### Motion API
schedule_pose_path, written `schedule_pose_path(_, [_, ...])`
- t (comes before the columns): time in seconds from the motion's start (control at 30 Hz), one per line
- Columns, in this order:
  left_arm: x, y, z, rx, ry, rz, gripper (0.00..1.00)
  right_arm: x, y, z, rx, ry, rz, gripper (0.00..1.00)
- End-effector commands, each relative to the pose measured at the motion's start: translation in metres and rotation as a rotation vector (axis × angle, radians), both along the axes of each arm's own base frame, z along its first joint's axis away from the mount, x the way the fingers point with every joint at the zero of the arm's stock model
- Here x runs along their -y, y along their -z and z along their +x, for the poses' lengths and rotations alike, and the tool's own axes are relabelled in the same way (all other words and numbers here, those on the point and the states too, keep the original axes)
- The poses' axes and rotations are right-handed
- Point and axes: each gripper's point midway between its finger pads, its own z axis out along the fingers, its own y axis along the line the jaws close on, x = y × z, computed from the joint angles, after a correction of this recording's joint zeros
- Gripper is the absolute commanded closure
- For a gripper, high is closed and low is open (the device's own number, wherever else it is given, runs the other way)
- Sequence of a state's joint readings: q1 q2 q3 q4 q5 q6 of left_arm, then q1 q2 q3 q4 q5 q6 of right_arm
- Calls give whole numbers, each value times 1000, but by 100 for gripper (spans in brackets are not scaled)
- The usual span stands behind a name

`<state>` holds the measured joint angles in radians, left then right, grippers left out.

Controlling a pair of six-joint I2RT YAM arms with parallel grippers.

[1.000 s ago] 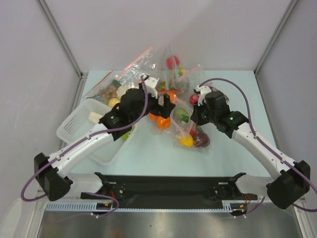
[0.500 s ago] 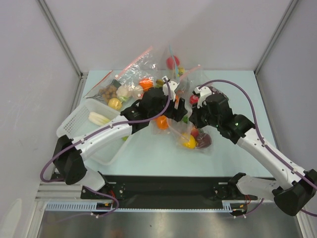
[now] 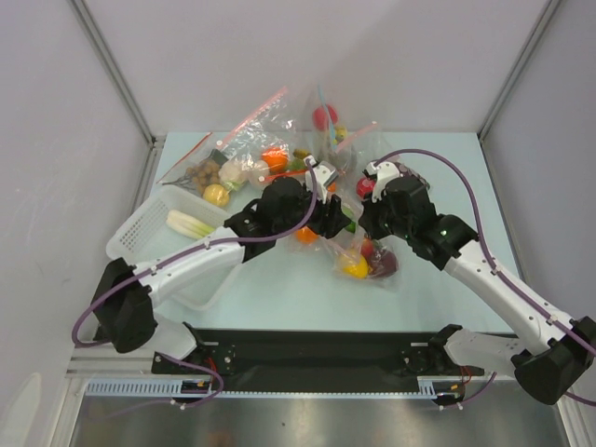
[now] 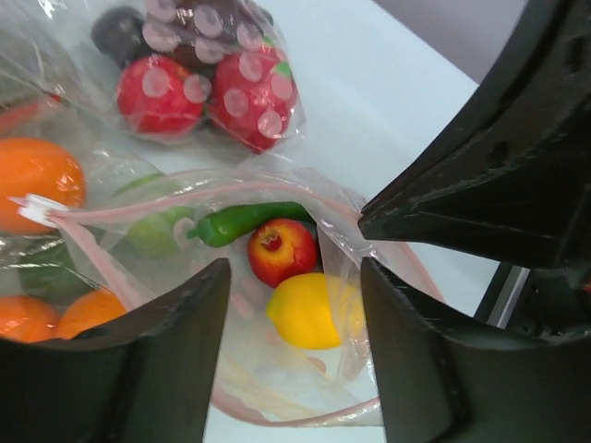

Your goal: Open the zip-top bag and remove the fake food

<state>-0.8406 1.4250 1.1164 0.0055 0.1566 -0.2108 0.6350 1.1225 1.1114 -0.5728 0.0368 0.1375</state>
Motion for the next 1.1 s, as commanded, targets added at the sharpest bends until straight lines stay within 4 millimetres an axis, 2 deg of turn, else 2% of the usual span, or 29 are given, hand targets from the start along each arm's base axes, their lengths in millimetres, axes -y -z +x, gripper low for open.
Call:
schedule_pose_path(0.0, [14, 4, 4, -16, 27, 3, 40, -5, -28, 3, 56, -6, 49, 100])
schedule_pose_path(0.07, [16, 22, 7, -54, 25, 65, 41, -7, -35, 4, 66, -12, 60, 100])
schedule_pose_path(0.27, [23, 50, 6, -122, 60, 129, 40, -17, -55, -6, 97, -57, 126, 100])
schedule_pose_path(0.37, [28, 66, -5, -153, 118, 143, 40, -19, -60, -11, 102, -67, 147, 100])
schedule_pose_path(0.5, [36, 84, -29, -168, 235, 141, 38, -19, -60, -13, 102, -65, 151, 100])
schedule_pose_path(0.53, [36, 93, -43, -194, 294, 136, 38, -19, -59, -12, 101, -59, 148, 100])
schedule_pose_path(0.7, [44, 107, -65, -197, 410, 106, 36, -19, -45, -11, 74, -47, 133, 100])
schedule_pose_path(0.83, [45, 127, -66, -220, 411, 132, 31, -17, -36, -13, 54, -41, 129, 100])
schedule_pose_path(1.07, [60, 136, -62, -173, 399, 115, 19, -11, -20, -16, 39, -15, 111, 100])
